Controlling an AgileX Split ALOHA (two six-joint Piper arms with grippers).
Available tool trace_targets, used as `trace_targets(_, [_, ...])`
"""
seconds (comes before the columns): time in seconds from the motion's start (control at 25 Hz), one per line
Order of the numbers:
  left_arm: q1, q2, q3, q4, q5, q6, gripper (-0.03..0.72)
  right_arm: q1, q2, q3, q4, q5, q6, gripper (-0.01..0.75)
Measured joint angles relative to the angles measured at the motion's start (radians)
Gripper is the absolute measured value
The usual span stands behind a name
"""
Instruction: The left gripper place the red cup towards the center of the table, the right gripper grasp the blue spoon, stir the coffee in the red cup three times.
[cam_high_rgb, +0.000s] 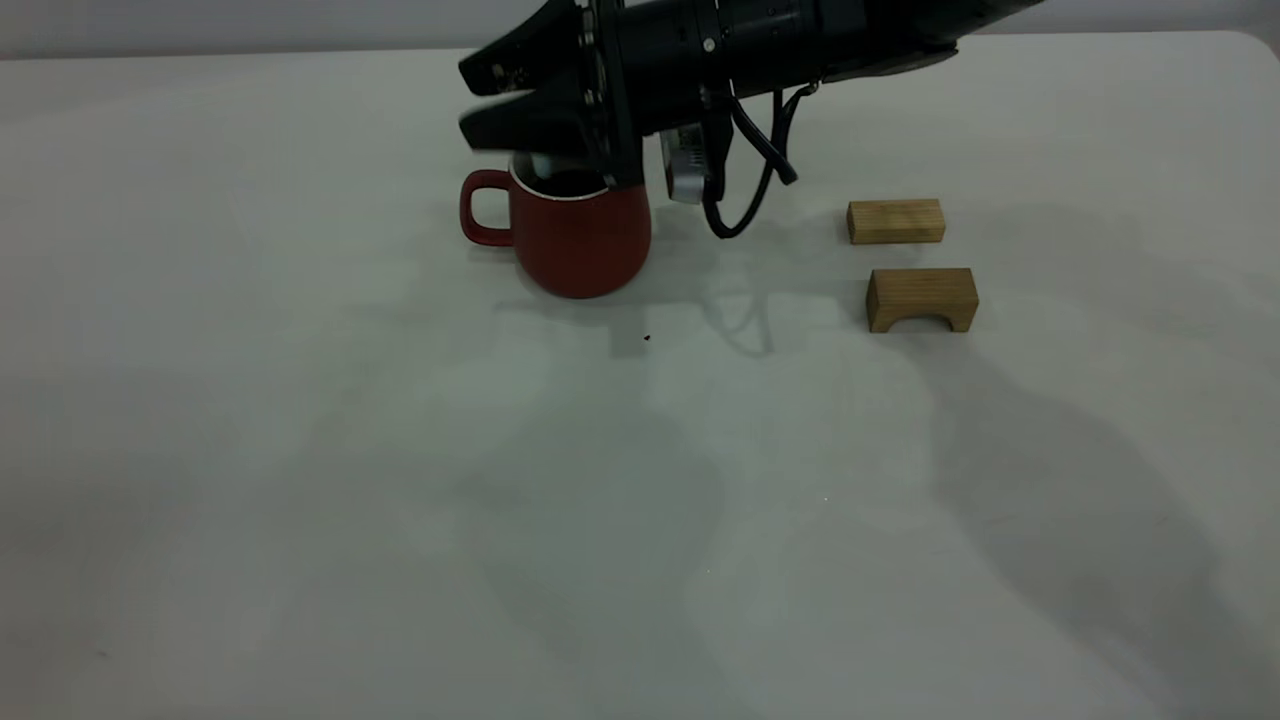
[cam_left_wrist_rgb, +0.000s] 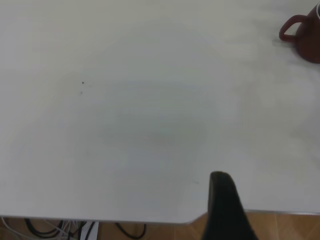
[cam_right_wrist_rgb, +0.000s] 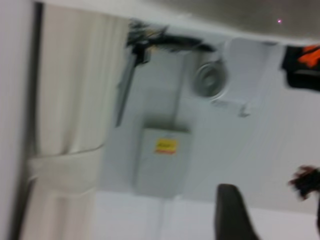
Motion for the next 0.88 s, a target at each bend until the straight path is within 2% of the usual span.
trace_targets(0.12, [0.000, 0.000, 0.000, 0.000, 0.000, 0.000, 0.521, 0.000, -0.029, 0.000, -0.111, 0.013, -0.041, 0.579])
trace_targets(0.28, [0.000, 0.000, 0.000, 0.000, 0.000, 0.000, 0.521, 0.000, -0.078, -0.001, -0.243, 0.019, -0.136, 0.590])
trace_targets(0.56, [0.000, 0.000, 0.000, 0.000, 0.000, 0.000, 0.521, 0.000, -0.174, -0.001, -0.539, 0.054, -0.324, 0.495])
trace_targets(0.88, [0.000, 0.000, 0.000, 0.000, 0.000, 0.000, 0.521, 0.000, -0.327, -0.001, -1.079, 0.076, -0.391, 0.340])
